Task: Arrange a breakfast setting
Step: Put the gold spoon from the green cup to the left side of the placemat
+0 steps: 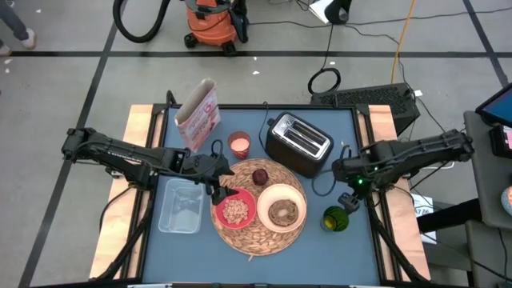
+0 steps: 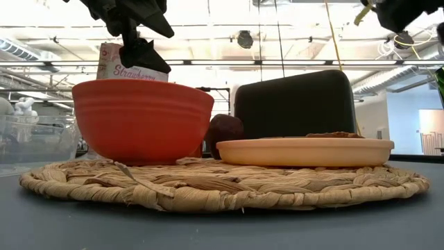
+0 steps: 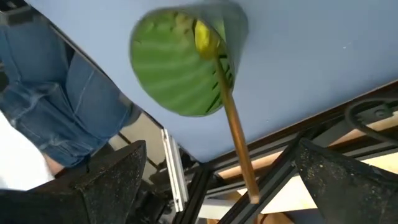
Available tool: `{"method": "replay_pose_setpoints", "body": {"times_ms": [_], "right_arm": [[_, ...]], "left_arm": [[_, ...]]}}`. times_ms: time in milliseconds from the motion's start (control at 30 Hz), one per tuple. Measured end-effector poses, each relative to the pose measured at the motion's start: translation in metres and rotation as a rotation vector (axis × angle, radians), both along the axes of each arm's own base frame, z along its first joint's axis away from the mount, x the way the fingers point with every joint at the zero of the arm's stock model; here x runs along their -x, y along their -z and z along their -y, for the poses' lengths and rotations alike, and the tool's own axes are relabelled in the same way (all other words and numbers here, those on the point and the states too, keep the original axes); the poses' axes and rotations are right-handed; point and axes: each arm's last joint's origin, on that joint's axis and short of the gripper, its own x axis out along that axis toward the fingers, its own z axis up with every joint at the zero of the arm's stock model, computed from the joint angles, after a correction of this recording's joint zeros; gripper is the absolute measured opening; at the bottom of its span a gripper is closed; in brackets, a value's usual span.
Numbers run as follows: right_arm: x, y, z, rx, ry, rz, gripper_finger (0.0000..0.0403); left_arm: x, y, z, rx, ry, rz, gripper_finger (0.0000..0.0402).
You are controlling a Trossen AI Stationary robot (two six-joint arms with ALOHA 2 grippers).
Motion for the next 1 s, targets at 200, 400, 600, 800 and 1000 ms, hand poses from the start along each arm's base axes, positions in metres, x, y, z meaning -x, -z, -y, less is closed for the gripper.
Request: {"method": "replay_pose_setpoints", "body": {"times_ms": [200, 400, 600, 800, 1000], "right_arm": [[-0.001, 0.016, -0.001, -0.044, -0.015, -0.022, 0.0393], [0.000, 0.022, -0.001, -0.040, -0.017, -0.040, 0.0391], [0.001, 0.023, -0.001, -0.034, -0.016, -0.042, 0.0391], [0.000, 0.024, 0.000, -0.008, -0.013, -0.035, 0.0391], [-0.005, 0.023, -0.001, -0.019, -0.013, 0.022, 0.0391]], "left_arm": [[0.000, 0.000, 0.000, -0.001, 0.000, 0.000, 0.0386], [0.000, 0.000, 0.000, -0.001, 0.001, 0.000, 0.0386], [0.000, 0.000, 0.000, -0.001, 0.001, 0.000, 0.0386], [0.000, 0.000, 0.000, -0.001, 0.001, 0.000, 0.0386], [0.000, 0.000, 0.000, -0.001, 0.001, 0.000, 0.0386]]}}
